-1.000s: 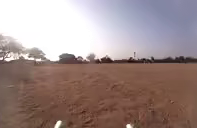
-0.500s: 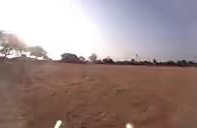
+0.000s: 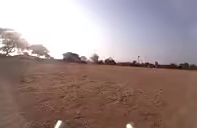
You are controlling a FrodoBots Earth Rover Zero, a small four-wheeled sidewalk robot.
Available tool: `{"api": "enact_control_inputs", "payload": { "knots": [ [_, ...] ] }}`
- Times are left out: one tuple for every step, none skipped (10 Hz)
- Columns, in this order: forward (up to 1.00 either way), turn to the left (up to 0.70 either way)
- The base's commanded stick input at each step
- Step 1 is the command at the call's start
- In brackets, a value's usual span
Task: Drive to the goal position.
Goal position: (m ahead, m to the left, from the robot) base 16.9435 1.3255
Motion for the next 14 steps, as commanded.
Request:
{"api": "enact_control_inputs", "payload": {
  "knots": [
    [0.69,0.0],
    [0.69,0.0],
    [0.69,0.0],
    [0.69,0.0],
    [0.69,0.0],
    [0.69,0.0],
    [0.69,0.0],
    [0.69,0.0],
    [0.69,0.0],
    [0.69,0.0],
    [0.69,0.0],
    [0.7,0.0],
    [0.7,0.0],
    [0.7,0.0]
  ]
}}
